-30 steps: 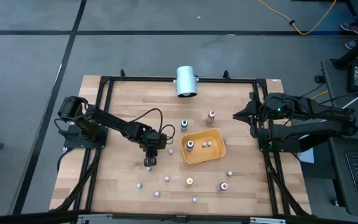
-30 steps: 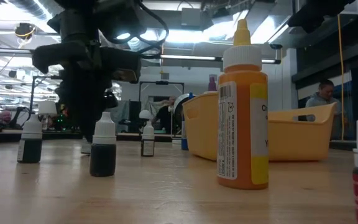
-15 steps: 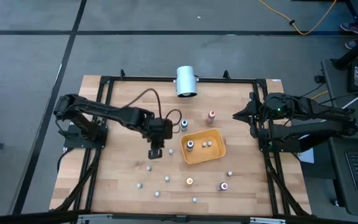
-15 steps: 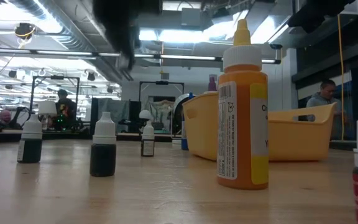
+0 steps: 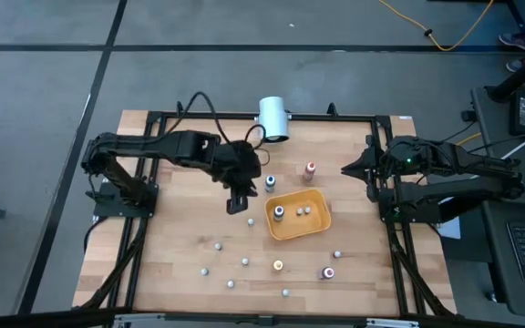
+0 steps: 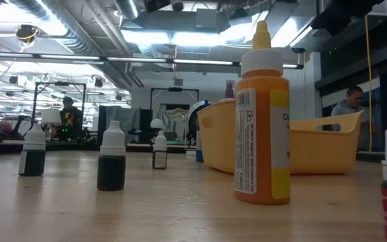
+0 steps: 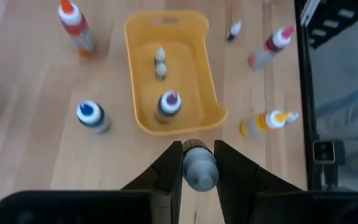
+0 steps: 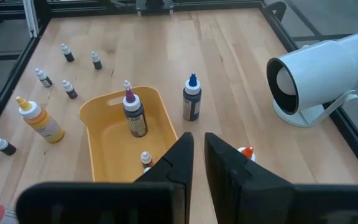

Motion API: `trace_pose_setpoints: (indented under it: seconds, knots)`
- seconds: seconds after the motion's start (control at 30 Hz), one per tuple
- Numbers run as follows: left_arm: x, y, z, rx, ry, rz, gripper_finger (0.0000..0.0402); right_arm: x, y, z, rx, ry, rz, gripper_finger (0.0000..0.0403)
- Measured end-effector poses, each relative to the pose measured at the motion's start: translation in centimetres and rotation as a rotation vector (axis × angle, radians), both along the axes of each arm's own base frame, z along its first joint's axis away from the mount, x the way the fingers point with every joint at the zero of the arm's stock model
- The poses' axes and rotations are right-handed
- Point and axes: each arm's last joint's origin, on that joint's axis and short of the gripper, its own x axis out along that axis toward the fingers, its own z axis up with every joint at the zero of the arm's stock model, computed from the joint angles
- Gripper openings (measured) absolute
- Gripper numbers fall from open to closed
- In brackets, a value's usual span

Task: Pick & Place food coloring
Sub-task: Put the small green food coloring bottle into the yellow bin

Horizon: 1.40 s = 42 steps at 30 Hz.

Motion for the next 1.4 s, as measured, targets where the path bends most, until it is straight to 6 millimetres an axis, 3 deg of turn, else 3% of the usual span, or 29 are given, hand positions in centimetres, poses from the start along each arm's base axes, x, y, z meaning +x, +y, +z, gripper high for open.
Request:
trace_pose_setpoints:
  seconds: [0.17,0.37,0.57,0.67,0.93,1.17,1.4]
  knots:
    - [2.3,0.1,0.3,0.011,0.004,-0.042,0.0067,0.0,0.0,0.0,-0.001,0.0,0.001,0.0044]
    - [7.2,0.0,-0.1,0.068,0.019,-0.152,0.0067,0.0,0.0,0.0,-0.002,0.0,0.001,0.0044]
    - [12.2,0.4,-2.0,0.076,-0.014,-0.25,0.0067,0.0,0.0,0.0,-0.001,0.0,0.001,0.0044]
    - [14.1,0.5,-4.0,0.078,-0.023,-0.281,0.0067,0.0,0.0,0.0,-0.001,0.0,0.0,0.0044]
    - [16.9,0.3,-10.5,0.123,0.092,-0.376,0.0067,0.0,0.0,0.0,0.001,0.005,0.0,0.0044]
    - [18.3,-0.6,-14.3,0.193,0.142,-0.425,0.0067,0.0,0.0,0.0,0.02,0.004,-0.012,0.0044]
    - [19.3,-1.2,-16.6,0.234,0.143,-0.482,0.0067,0.0,0.0,-0.1,0.023,0.004,-0.014,0.0044]
